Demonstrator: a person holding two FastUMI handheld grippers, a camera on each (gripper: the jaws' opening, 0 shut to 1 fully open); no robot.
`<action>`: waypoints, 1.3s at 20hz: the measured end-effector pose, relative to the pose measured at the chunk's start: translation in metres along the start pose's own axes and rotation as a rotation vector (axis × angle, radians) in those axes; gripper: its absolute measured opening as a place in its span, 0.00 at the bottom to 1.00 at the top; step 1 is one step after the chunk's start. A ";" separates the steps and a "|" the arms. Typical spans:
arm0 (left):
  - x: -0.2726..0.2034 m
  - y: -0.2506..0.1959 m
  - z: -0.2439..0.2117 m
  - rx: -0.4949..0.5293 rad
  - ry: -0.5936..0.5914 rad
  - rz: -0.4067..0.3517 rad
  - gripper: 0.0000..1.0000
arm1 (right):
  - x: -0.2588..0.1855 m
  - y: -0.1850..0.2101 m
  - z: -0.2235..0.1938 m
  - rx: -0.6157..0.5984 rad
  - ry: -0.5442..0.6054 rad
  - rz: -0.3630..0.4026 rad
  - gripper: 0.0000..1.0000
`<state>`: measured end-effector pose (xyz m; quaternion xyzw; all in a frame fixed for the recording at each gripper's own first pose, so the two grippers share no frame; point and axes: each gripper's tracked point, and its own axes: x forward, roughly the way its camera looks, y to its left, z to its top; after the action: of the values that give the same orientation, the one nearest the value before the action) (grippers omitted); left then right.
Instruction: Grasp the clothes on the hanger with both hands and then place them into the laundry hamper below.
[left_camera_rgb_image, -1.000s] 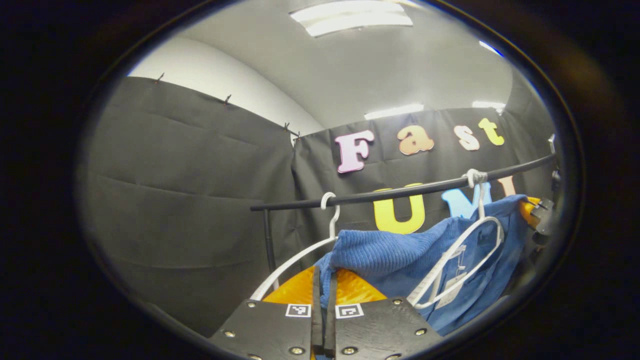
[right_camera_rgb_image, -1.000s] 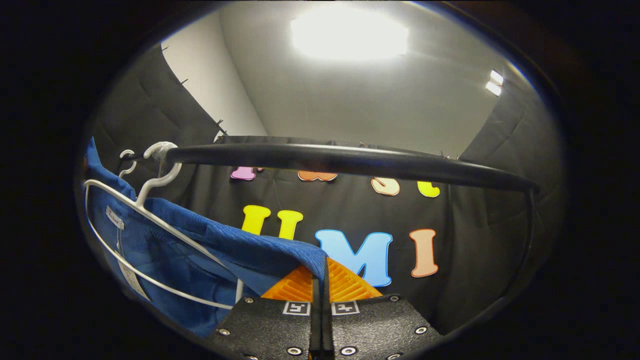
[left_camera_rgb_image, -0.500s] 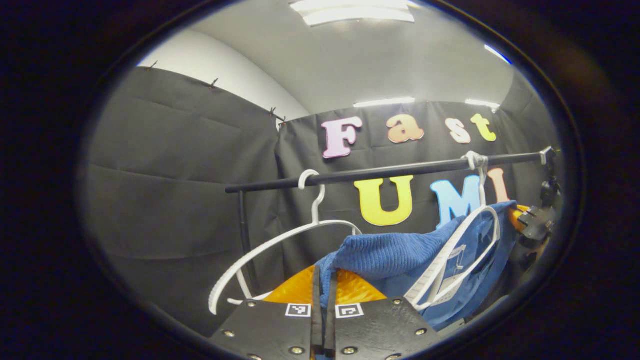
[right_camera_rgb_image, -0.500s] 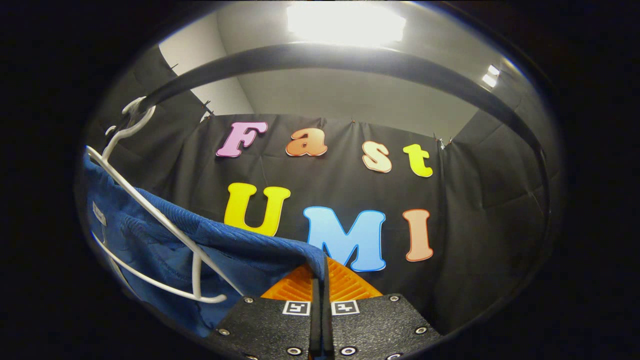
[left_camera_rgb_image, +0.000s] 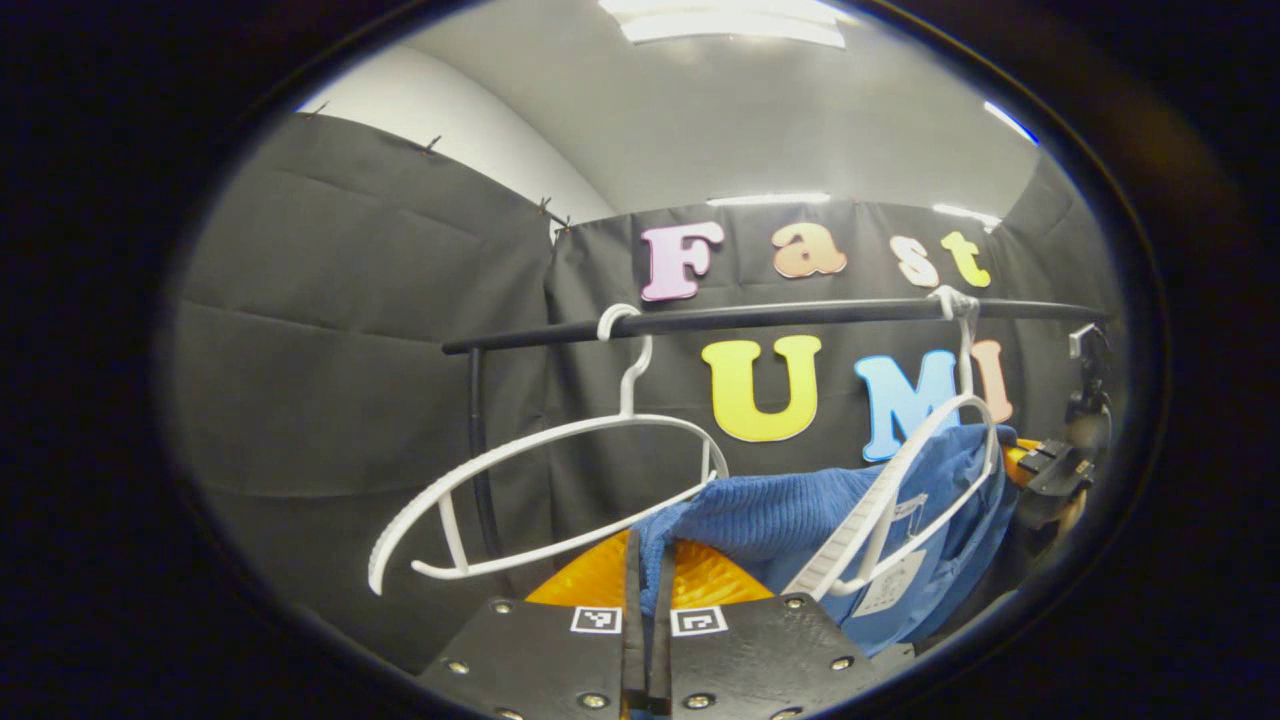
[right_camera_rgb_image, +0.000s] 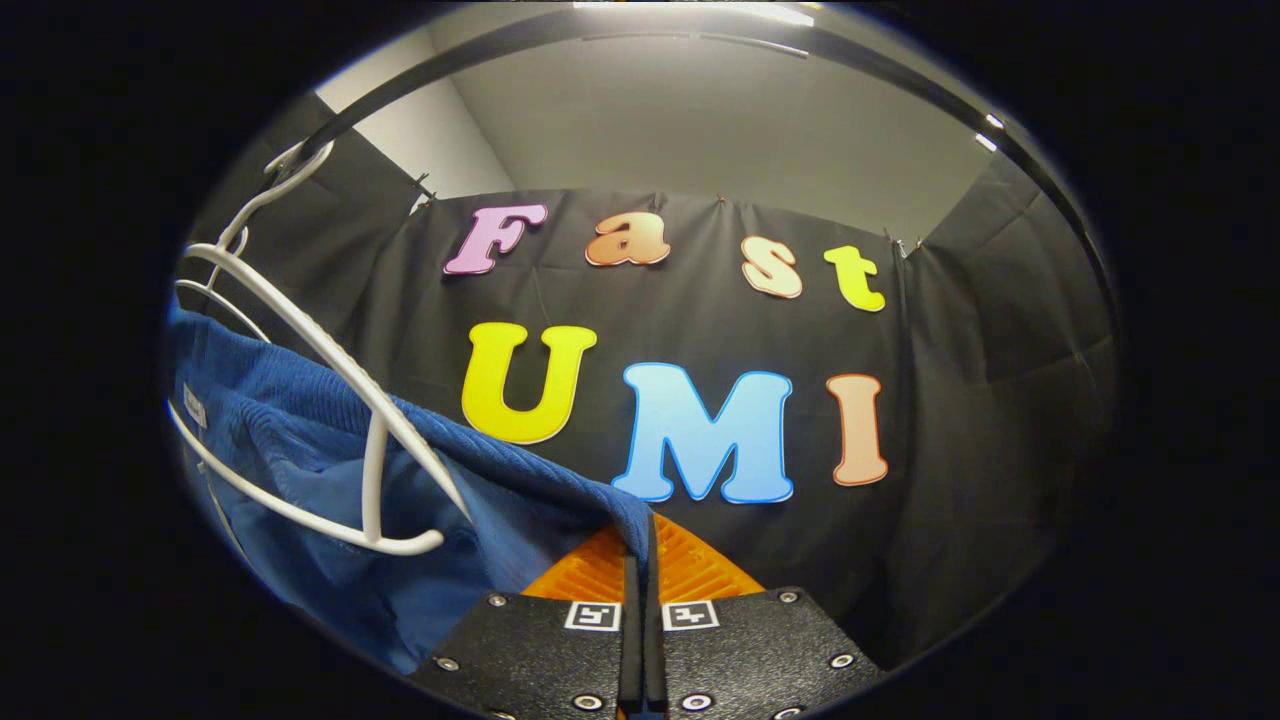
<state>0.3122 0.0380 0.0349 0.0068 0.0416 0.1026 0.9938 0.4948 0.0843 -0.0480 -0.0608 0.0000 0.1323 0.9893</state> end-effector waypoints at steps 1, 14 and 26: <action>-0.002 0.001 -0.004 -0.004 0.008 0.001 0.07 | -0.001 0.003 -0.007 -0.001 0.015 0.007 0.01; -0.007 -0.015 -0.054 -0.029 0.084 -0.010 0.03 | -0.040 0.014 -0.090 -0.031 0.180 0.050 0.01; -0.079 0.002 -0.065 -0.029 0.078 -0.072 0.07 | -0.138 0.021 -0.044 0.046 0.121 0.046 0.01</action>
<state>0.2293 0.0245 -0.0237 -0.0131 0.0790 0.0677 0.9945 0.3568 0.0627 -0.0916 -0.0460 0.0641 0.1509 0.9854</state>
